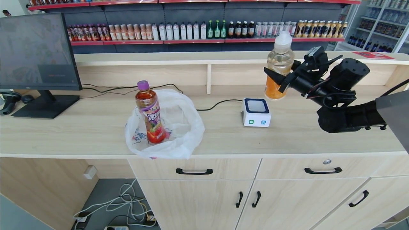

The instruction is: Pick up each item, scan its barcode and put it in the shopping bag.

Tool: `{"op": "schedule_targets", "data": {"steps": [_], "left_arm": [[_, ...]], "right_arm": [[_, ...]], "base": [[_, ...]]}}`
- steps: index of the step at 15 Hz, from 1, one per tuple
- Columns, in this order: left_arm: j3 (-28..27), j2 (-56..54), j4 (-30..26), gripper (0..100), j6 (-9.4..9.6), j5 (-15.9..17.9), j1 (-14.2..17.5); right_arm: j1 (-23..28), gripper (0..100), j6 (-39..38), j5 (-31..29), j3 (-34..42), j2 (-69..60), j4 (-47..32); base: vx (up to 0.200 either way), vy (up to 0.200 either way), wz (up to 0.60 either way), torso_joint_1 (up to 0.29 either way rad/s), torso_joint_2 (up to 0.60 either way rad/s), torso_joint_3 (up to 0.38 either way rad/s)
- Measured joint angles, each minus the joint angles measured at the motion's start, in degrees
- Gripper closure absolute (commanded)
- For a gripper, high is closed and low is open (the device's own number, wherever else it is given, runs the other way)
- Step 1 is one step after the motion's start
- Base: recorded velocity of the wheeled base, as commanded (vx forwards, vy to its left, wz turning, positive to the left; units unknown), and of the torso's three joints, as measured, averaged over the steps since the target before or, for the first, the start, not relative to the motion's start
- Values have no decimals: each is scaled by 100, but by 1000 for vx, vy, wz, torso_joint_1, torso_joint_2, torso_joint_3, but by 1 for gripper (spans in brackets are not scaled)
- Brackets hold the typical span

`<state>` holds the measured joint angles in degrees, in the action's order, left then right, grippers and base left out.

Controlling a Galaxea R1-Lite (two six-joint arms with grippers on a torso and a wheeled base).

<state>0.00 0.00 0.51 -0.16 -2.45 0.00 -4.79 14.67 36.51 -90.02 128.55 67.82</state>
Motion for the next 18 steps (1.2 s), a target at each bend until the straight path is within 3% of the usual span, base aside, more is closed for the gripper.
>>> {"op": "schedule_targets", "data": {"steps": [6, 18], "left_arm": [[0, 0, 0, 100, 2, 0, 0], [0, 0, 0, 100, 0, 2, 0]], "right_arm": [[6, 100, 1380, 1302, -199, 422, 4], [-118, 100, 1615, 1215, -695, 789, -27]], "base": [[0, 0, 0, 0, 0, 0], [0, 0, 0, 0, 0, 0]]}}
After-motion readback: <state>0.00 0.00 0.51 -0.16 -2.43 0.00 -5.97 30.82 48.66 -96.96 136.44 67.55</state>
